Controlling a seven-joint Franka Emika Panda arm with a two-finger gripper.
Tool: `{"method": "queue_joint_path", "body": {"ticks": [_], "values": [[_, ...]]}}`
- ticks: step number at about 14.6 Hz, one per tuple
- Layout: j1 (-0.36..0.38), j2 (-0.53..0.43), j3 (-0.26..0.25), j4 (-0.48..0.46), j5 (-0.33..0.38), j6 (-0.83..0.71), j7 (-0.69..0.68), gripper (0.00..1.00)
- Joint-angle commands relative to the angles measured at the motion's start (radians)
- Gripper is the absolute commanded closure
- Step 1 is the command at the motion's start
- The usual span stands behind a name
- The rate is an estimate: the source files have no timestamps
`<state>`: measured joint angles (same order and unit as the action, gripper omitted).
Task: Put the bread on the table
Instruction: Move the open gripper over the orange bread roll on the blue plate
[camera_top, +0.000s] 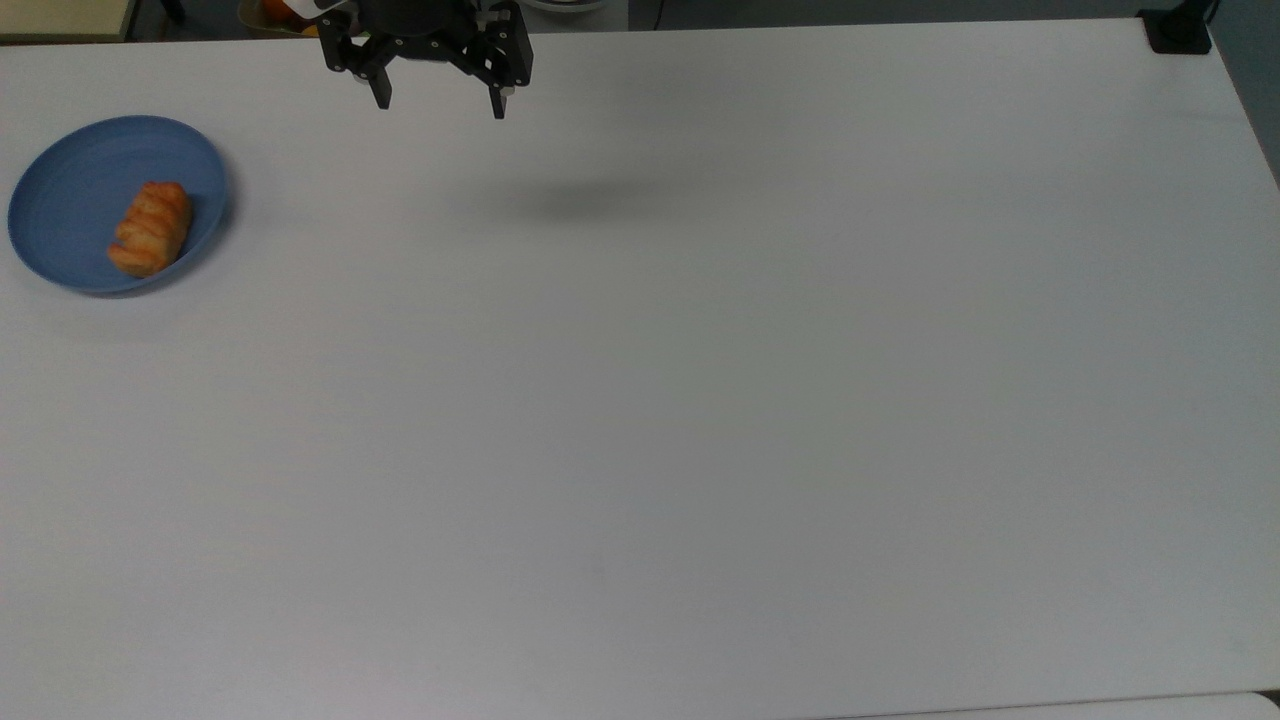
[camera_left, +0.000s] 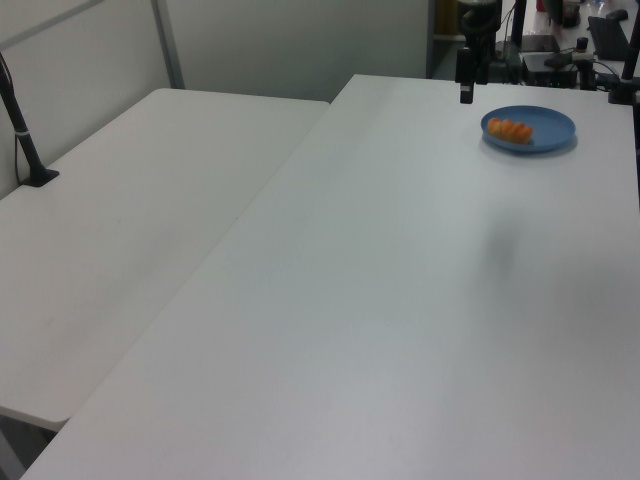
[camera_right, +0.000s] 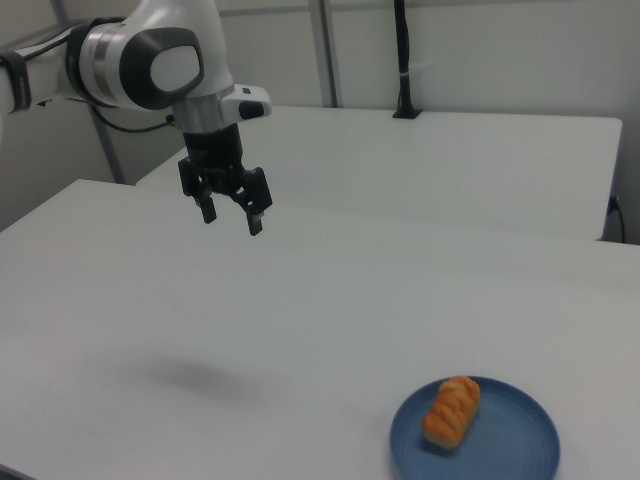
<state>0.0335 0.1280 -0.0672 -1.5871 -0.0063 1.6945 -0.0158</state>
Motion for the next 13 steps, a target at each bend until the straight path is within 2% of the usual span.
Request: {"method": "queue_joint_path", "body": {"ticks": [1, 2, 6, 11, 13], "values": [[0.023, -0.004, -0.042, 0.025, -0.006, 0.011, -0.016, 0.00], [0.023, -0.002, -0.057, 0.039, -0.004, 0.010, -0.038, 0.00], [0.023, -0.001, -0.172, 0.059, 0.003, 0.017, -0.156, 0.00], [0.016, 0.071, -0.342, 0.056, 0.020, 0.037, -0.323, 0.00], [0.013, 0.093, -0.413, 0.042, 0.046, 0.127, -0.366, 0.00]]}}
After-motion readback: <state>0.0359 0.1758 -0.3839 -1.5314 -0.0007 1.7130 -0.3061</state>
